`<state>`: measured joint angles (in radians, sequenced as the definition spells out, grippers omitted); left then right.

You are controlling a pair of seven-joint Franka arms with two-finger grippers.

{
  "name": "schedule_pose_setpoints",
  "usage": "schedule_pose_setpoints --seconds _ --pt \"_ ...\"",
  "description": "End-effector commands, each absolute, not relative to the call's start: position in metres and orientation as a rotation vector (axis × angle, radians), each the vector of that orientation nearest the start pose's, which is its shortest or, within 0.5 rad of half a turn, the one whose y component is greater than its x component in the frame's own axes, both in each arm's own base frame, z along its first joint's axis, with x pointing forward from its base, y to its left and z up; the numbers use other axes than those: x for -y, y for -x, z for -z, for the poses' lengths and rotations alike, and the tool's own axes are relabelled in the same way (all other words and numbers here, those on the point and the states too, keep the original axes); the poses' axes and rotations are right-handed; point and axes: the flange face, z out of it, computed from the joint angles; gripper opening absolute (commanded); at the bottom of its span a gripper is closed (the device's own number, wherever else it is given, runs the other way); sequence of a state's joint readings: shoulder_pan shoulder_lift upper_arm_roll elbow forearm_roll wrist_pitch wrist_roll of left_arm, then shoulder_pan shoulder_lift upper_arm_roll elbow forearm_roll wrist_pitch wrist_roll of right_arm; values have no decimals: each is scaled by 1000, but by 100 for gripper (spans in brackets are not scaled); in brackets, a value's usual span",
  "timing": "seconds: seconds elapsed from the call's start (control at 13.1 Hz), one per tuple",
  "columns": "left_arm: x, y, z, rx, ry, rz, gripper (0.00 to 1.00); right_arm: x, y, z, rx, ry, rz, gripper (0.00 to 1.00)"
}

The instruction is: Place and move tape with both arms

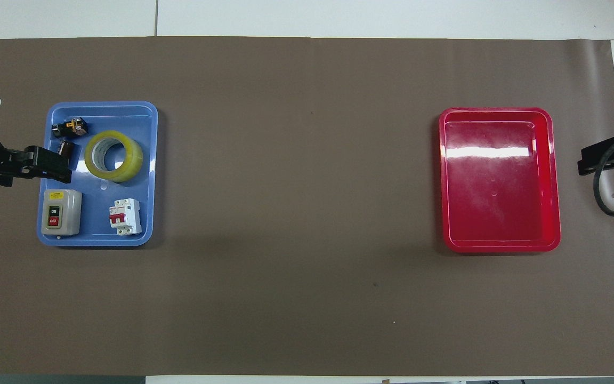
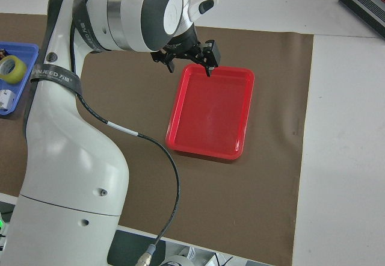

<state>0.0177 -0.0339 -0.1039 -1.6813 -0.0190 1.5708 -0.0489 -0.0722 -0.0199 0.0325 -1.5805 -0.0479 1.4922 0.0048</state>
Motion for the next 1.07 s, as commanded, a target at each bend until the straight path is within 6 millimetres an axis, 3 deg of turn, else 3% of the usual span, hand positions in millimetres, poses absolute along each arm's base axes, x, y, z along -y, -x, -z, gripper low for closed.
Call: schedule_pose_setpoints --seconds 0.0,0.99 --pt "50 -537 -594 -74 3162 -129 100 30 -539 -626 -61 3166 -113 100" --pt "51 -539 -592 -55 3165 -76 100 30 -539 -626 -58 3166 -116 100"
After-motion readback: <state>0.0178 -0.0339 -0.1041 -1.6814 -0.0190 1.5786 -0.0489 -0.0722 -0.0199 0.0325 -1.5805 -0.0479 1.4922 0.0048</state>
